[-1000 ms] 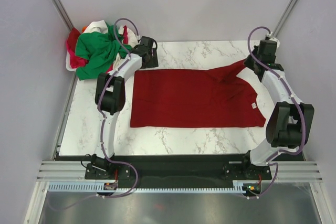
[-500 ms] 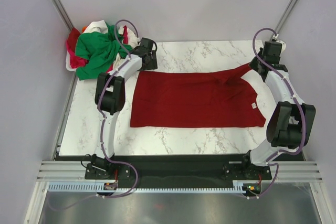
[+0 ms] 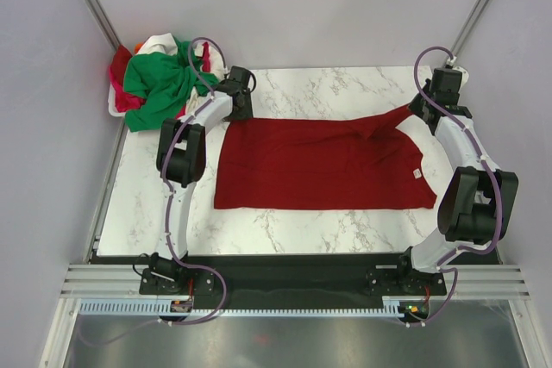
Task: Fold and stack the t-shirts
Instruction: Fold the tshirt
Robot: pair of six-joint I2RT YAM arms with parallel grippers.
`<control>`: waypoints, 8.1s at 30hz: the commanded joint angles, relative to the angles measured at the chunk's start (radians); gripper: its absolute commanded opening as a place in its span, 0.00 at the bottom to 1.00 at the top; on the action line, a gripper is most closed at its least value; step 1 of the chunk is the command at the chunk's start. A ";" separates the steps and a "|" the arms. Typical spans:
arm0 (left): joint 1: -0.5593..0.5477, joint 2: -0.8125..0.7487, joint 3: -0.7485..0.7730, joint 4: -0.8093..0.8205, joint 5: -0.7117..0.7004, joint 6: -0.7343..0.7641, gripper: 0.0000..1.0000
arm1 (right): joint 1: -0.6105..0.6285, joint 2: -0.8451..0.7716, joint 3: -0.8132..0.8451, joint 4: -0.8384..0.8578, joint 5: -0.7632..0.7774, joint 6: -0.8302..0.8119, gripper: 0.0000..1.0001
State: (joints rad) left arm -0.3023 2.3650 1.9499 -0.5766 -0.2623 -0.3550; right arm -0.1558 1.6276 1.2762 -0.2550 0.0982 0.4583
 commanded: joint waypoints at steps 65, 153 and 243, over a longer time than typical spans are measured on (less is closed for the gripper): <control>-0.021 -0.840 -0.893 0.077 0.012 -0.130 0.61 | -0.043 -0.469 -0.443 -0.228 0.205 0.117 0.61; -0.575 -1.235 -1.353 0.239 0.265 -0.409 0.85 | 0.459 -0.674 -0.604 -0.182 -0.140 0.253 0.93; -0.600 -1.164 -1.047 0.133 0.265 -0.340 0.02 | 0.982 -0.647 -0.405 -0.359 0.410 0.240 0.00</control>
State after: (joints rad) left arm -0.9474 1.1862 0.8097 -0.4110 0.0284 -0.8486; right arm 0.9569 0.9596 0.7868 -0.6830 0.5690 0.9188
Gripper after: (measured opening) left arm 0.033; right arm 0.011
